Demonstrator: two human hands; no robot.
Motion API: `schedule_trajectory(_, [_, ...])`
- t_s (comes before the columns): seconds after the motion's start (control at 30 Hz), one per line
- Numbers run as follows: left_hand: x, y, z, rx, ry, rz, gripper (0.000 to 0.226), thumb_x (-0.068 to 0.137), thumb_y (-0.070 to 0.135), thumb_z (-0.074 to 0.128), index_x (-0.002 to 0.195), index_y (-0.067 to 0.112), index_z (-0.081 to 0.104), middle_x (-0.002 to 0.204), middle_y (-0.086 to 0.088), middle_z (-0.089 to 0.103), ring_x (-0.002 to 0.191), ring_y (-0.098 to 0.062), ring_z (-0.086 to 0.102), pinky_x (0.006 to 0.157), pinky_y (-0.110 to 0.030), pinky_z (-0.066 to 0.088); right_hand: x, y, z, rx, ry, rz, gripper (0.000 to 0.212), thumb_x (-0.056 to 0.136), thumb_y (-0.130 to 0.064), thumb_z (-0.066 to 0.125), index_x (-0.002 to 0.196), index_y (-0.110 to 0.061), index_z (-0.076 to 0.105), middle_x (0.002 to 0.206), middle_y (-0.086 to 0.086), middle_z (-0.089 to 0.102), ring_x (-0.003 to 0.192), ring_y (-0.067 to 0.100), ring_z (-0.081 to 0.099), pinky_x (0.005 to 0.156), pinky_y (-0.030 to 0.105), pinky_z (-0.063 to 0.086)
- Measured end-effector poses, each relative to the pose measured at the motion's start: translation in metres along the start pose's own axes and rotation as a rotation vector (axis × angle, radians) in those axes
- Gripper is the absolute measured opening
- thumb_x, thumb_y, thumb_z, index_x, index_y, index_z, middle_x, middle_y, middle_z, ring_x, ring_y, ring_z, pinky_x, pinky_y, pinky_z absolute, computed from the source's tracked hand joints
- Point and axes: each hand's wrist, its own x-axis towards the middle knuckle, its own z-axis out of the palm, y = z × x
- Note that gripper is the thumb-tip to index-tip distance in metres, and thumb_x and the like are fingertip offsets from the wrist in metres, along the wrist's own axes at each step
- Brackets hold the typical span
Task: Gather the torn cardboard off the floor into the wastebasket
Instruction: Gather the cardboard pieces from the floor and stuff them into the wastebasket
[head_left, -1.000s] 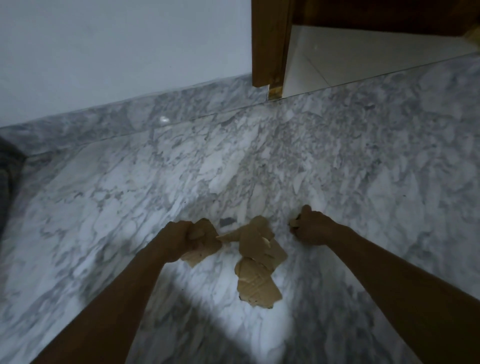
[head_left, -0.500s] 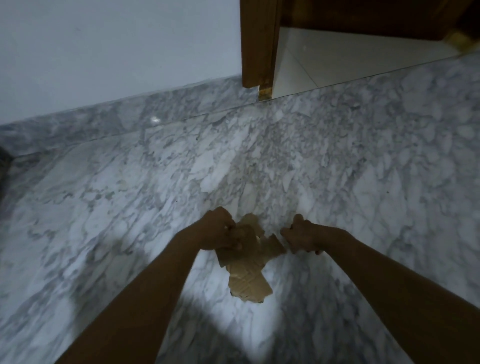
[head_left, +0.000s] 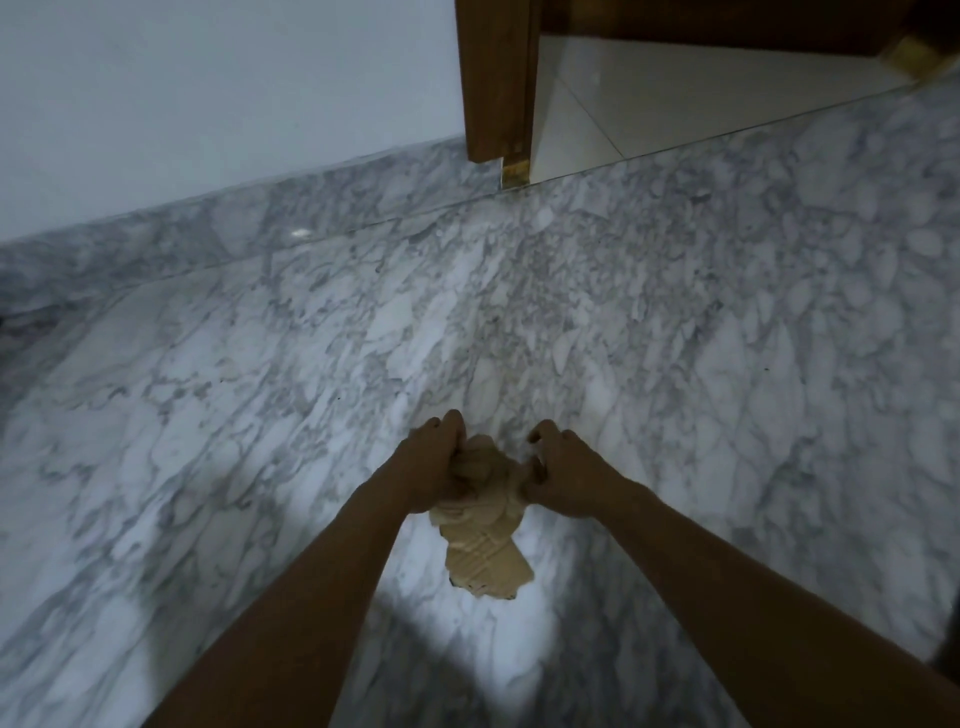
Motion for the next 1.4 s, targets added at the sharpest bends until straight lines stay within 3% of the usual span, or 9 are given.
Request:
schedule_trajectory(0.1, [-0.007,-0.005,-0.004,-0.191,-0.013,-0.022,0.057,0.071,0.031,0.084,0.113,0.026,0.045,0.086,-0.001,0.06,0.074,-0.017,0.057,0.057,-0.028,0.048,0.002,-0.002,-0.009,0.031,-0.053,-0.003,0.053,0.078,-0.028,0.079,0.121,-0.011,0.052,0.099,0.005,0.062,0.085,0.016,0.059,0.063,0.022,0.043])
schedule_trajectory(0.23, [-0.014,-0.022,-0.024,-0.128,-0.095,-0.061,0.058,0.08,0.049,0.074,0.127,0.019,0.059,0.118,-0.001,0.063,0.109,-0.021,0.06,0.094,-0.035,0.049,-0.001,0.001,-0.031,0.074,-0.103,0.008,0.047,0.082,-0.006,0.07,0.124,-0.014,0.051,0.086,-0.001,0.059,0.071,0.005,0.055,0.055,0.012,0.04])
schedule_trajectory(0.37, [-0.028,-0.042,-0.051,-0.176,-0.086,-0.094,0.028,0.086,0.042,0.07,0.104,0.02,0.067,0.096,0.001,0.071,0.088,-0.015,0.067,0.079,-0.032,0.056,-0.004,0.006,-0.039,0.026,0.035,0.018,0.021,0.093,-0.017,0.066,0.11,-0.007,0.06,0.087,0.005,0.067,0.073,0.015,0.063,0.054,0.017,0.048])
schedule_trajectory(0.5, [-0.043,-0.056,-0.065,-0.168,-0.06,-0.093,0.016,0.087,0.039,0.07,0.082,0.029,0.059,0.079,0.006,0.066,0.07,-0.007,0.062,0.06,-0.018,0.044,0.001,-0.022,-0.038,0.285,0.004,0.064,0.015,0.078,-0.015,0.084,0.086,-0.015,0.072,0.077,0.0,0.071,0.071,0.015,0.07,0.057,0.024,0.057])
schedule_trajectory(0.8, [-0.054,-0.067,-0.059,-0.346,-0.092,-0.052,0.021,0.083,0.039,0.074,0.098,0.026,0.067,0.094,0.005,0.072,0.089,-0.014,0.068,0.084,-0.037,0.057,0.016,-0.082,-0.01,0.648,-0.228,0.021,0.016,0.076,-0.005,0.083,0.084,-0.008,0.069,0.077,0.006,0.07,0.074,0.015,0.067,0.069,0.023,0.055])
schedule_trajectory(1.03, [-0.061,-0.088,-0.064,-0.221,-0.047,-0.16,0.019,0.084,0.042,0.072,0.091,0.025,0.065,0.091,0.001,0.07,0.087,-0.018,0.066,0.081,-0.037,0.055,0.017,-0.069,-0.031,0.293,-0.032,0.028,0.02,0.077,-0.009,0.08,0.092,-0.015,0.068,0.078,0.003,0.071,0.071,0.017,0.069,0.063,0.032,0.059])
schedule_trajectory(1.13, [-0.064,-0.092,-0.072,-0.201,-0.125,-0.195,0.025,0.079,0.045,0.076,0.085,0.023,0.066,0.088,0.0,0.07,0.085,-0.019,0.066,0.08,-0.039,0.054,0.014,-0.062,-0.053,0.06,-0.234,0.068,0.018,0.077,-0.007,0.079,0.088,-0.017,0.07,0.076,-0.001,0.069,0.065,0.009,0.064,0.055,0.02,0.05])
schedule_trajectory(1.27, [-0.061,-0.079,-0.072,-0.12,-0.234,-0.191,0.028,0.079,0.048,0.075,0.088,0.023,0.067,0.09,0.003,0.07,0.087,-0.017,0.066,0.082,-0.037,0.054,0.007,-0.055,-0.032,-0.162,-0.381,0.002,0.016,0.07,-0.012,0.082,0.085,-0.016,0.076,0.088,0.009,0.075,0.081,0.022,0.071,0.081,0.036,0.06])
schedule_trajectory(1.4, [-0.058,-0.069,-0.068,-0.001,-0.247,-0.153,0.029,0.081,0.048,0.072,0.087,0.02,0.065,0.087,0.003,0.068,0.084,-0.017,0.065,0.077,-0.035,0.052,0.001,-0.043,0.008,-0.43,-0.111,-0.201,0.043,0.074,-0.031,0.078,0.111,-0.016,0.063,0.12,0.01,0.051,0.104,0.03,0.056,0.086,0.034,0.049])
